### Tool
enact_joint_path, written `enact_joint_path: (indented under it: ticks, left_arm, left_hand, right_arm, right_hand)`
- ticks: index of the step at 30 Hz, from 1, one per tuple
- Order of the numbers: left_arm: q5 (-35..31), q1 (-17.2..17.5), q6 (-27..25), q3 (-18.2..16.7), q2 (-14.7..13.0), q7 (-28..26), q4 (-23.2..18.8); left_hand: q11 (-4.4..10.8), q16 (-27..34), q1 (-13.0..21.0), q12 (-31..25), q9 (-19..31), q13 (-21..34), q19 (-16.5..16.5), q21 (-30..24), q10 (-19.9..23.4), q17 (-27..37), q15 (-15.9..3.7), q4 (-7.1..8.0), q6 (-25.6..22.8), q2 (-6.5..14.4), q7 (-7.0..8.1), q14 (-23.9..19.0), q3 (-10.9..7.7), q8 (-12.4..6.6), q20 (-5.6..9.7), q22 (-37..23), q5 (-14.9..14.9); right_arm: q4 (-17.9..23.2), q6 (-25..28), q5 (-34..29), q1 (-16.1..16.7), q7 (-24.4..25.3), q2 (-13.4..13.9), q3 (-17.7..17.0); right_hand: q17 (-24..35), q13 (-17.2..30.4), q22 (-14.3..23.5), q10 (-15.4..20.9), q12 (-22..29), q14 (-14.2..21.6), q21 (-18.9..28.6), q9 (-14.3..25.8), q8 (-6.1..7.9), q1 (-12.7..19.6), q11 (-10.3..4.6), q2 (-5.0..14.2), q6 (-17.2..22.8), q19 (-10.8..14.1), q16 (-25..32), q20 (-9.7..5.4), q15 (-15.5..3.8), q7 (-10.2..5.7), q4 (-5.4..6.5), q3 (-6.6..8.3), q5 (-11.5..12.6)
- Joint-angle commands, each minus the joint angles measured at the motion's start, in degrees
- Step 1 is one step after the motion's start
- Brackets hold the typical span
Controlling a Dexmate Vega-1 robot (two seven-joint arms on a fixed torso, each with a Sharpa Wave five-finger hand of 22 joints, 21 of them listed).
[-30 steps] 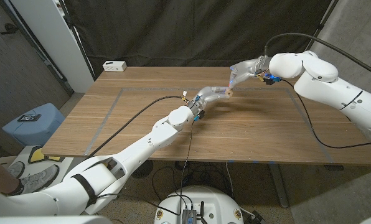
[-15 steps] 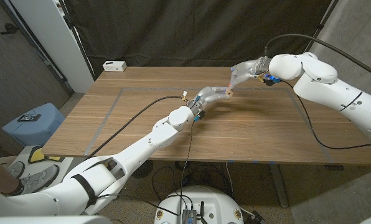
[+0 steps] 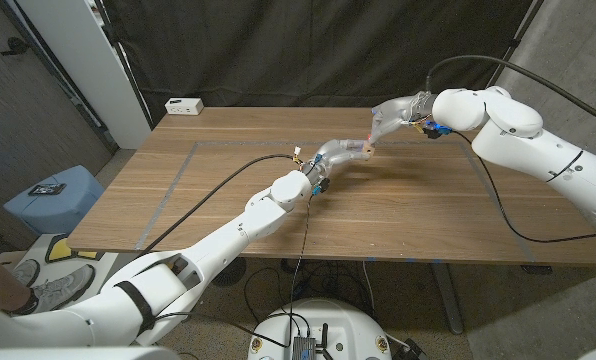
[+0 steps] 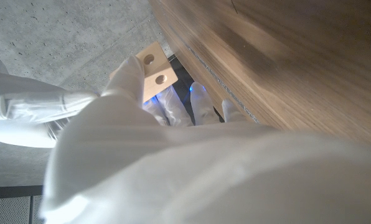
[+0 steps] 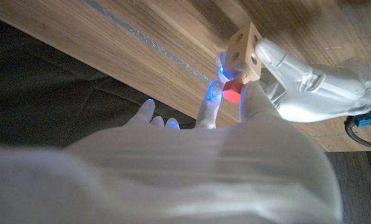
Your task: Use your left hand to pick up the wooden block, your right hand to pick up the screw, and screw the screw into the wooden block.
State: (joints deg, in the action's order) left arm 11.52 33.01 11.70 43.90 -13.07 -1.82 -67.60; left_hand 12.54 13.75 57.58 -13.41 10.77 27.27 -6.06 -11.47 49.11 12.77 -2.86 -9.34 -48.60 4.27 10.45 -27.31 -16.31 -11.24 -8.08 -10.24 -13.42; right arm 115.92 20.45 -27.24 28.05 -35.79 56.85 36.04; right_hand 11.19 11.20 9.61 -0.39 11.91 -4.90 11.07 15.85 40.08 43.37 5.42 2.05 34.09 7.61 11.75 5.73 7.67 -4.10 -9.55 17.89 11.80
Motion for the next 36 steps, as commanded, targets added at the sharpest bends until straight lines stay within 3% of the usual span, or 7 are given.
enact_joint_path:
  ticks: [1,36]
  left_arm:
    - [-0.2,0.4,0.0,0.0,-0.4,0.0,-1.0]
    - [-0.1,0.6,-0.1,-0.1,-0.6,0.1,-1.3]
  left_hand:
    - [0.10,-0.2,-0.2,-0.4,0.3,4.3,-0.3,-0.4,0.5,0.2,-3.85,0.75,-0.5,1.2,-0.13,-0.5,-1.19,-0.27,-0.41,-0.3,-0.3]
    - [0.09,-0.3,-0.2,-0.4,0.3,4.3,-0.3,-0.4,0.4,0.2,-3.85,0.67,-0.4,1.2,-0.09,-0.6,-1.39,-0.24,-0.47,-0.3,-0.4]
  right_arm:
    - [1.3,1.2,-0.7,0.9,0.8,0.3,-0.5]
    - [2.6,3.8,-4.7,2.3,2.4,-0.4,0.2]
  right_hand:
    - [0.2,0.0,0.2,0.5,0.4,0.4,0.5,0.3,0.84,0.9,0.20,0.11,1.0,0.6,0.5,-0.13,0.18,-0.05,0.20,0.33,-0.3]
    - [0.4,0.0,0.1,5.9,1.1,4.3,0.8,2.9,5.88,0.9,-0.55,0.20,6.5,4.1,1.6,-0.82,-1.23,-0.75,0.60,0.36,-0.8]
